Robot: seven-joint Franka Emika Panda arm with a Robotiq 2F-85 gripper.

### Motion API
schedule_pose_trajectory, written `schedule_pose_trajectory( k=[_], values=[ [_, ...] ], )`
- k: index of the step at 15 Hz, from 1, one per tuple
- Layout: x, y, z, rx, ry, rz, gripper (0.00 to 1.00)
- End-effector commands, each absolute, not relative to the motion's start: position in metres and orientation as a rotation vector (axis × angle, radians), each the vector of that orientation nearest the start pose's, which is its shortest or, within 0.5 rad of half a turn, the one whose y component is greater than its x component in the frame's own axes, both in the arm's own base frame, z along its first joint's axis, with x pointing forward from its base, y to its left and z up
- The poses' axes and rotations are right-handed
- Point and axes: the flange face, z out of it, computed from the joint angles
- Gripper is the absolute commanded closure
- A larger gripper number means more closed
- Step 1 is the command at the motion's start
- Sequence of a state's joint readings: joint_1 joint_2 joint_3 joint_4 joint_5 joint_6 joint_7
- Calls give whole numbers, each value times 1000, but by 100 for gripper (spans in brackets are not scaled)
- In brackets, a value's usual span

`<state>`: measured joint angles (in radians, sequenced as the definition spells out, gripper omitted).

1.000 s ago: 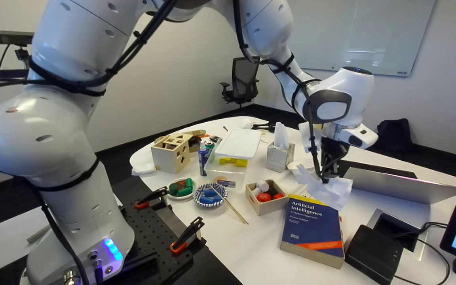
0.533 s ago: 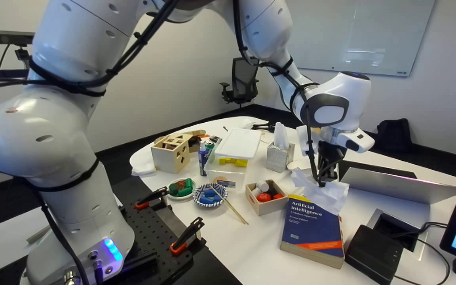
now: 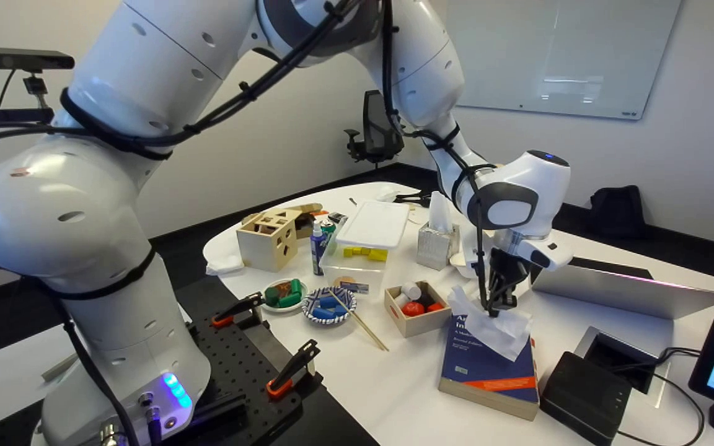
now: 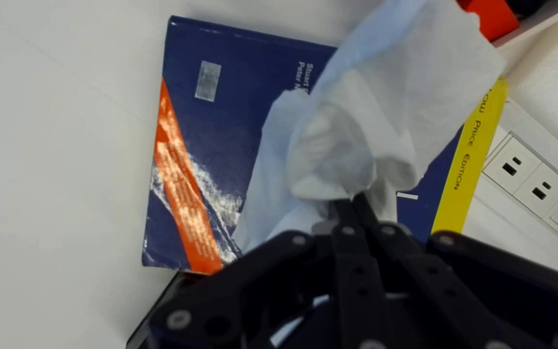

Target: Use the cloth to wipe the book

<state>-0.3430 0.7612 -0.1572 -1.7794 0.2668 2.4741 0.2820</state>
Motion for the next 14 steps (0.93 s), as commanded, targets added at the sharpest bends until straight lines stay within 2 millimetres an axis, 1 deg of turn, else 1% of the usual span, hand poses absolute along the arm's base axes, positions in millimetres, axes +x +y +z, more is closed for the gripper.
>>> schedule_pose_trajectory(
  k=[1, 5, 8, 10, 14],
  values=[
    [591, -299, 114, -2740, 1434, 34, 100],
    [616, -289, 88, -2770, 1407, 28, 100],
    [634, -283, 76, -2770, 1429, -5, 100],
    [641, -286, 74, -2754, 1458, -31, 100],
    [641, -310, 75, -2754, 1590, -116, 100]
  ],
)
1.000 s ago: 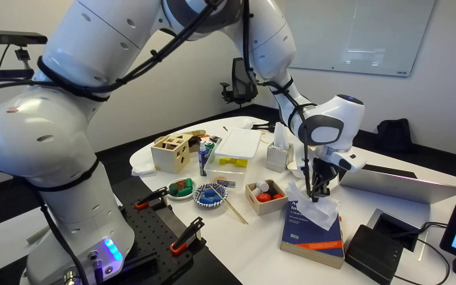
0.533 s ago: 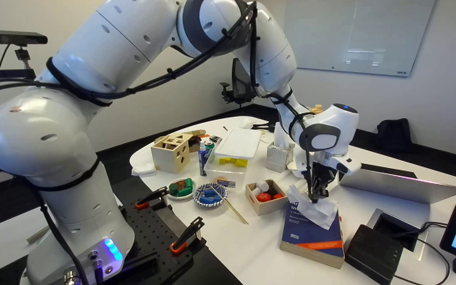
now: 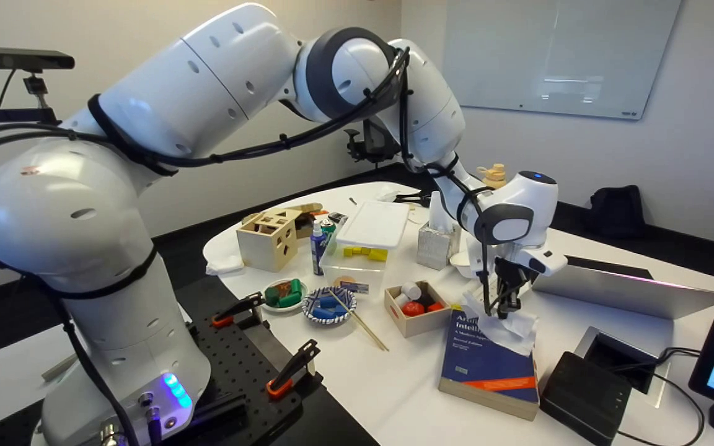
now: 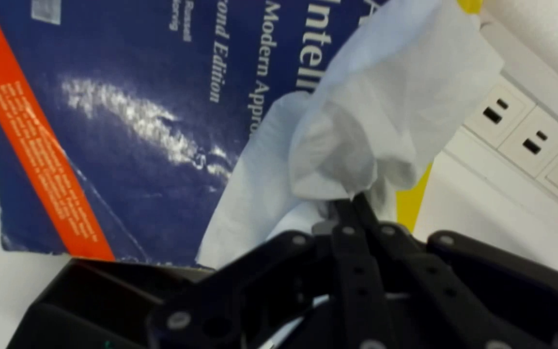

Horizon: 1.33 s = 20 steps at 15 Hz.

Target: Use the cloth to wipe the book

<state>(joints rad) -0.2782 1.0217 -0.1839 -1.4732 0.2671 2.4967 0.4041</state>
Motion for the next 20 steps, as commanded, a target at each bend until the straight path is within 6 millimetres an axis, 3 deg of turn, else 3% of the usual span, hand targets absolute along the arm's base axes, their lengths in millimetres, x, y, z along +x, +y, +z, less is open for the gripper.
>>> schedule_pose_trajectory(
  k=[1, 4, 6, 12, 15, 20],
  values=[
    [638, -315, 74, -2761, 1619, -120, 100],
    [630, -320, 63, -2822, 1642, -43, 100],
    [625, -313, 53, -2872, 1619, 14, 100],
    [625, -261, 39, -2986, 1431, 245, 100],
    [632, -243, 35, -2977, 1416, 264, 100],
    [639, -252, 34, -2921, 1559, 124, 100]
  ],
)
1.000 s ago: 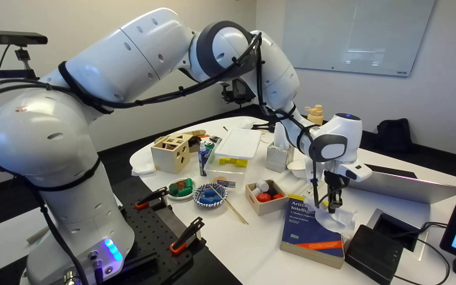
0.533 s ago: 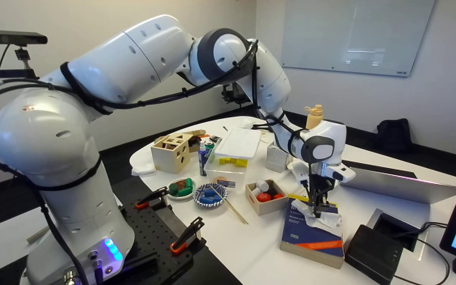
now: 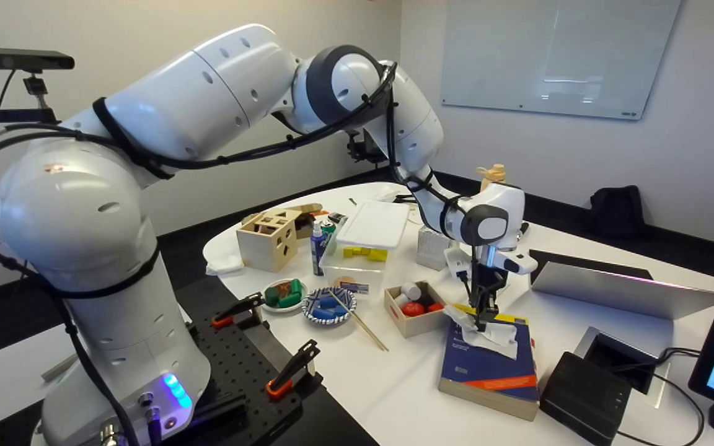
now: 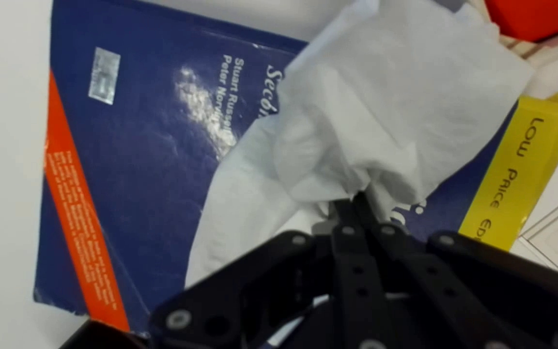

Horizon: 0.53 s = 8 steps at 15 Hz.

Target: Use the cloth to wipe the book

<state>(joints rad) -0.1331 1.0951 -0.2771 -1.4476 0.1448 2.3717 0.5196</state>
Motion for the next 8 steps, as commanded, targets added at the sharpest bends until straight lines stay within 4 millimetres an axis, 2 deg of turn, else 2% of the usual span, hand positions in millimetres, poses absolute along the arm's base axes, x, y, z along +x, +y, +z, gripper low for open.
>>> schedule_pose_trajectory(
  k=[1, 6, 8],
  values=[
    [639, -257, 36, -2905, 1595, 97, 100],
    [626, -290, 43, -2868, 1791, -22, 100],
    [616, -298, 41, -2879, 1829, -9, 100]
  ],
)
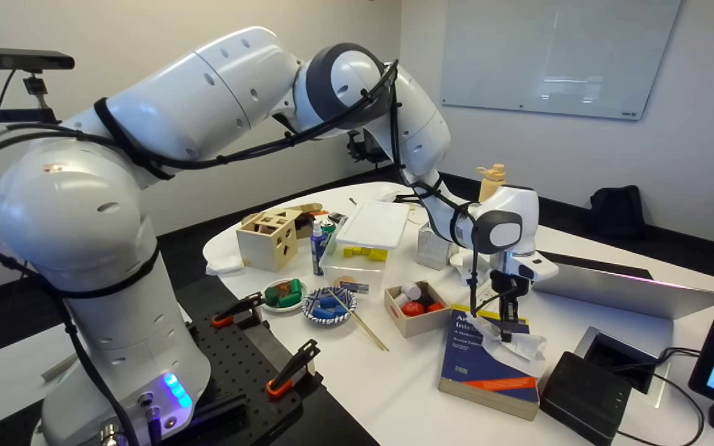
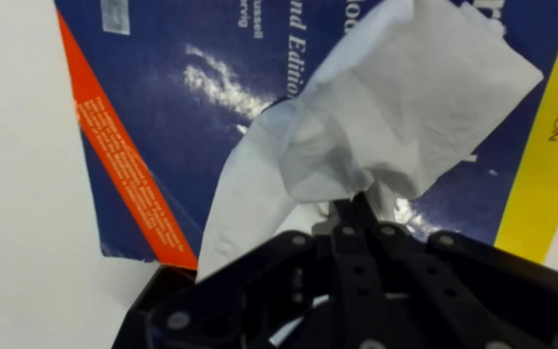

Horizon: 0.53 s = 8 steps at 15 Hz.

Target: Use the cloth to wipe the book

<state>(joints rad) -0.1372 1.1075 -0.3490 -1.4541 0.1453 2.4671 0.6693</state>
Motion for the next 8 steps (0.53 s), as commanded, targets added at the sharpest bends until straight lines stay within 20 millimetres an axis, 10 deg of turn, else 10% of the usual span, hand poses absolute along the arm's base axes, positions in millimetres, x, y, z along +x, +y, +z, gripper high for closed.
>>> schedule_pose_trajectory(
  k=[1, 8],
  values=[
    [610, -298, 38, -2893, 1821, 37, 100],
    [590, -261, 34, -3023, 1526, 291, 100]
  ],
)
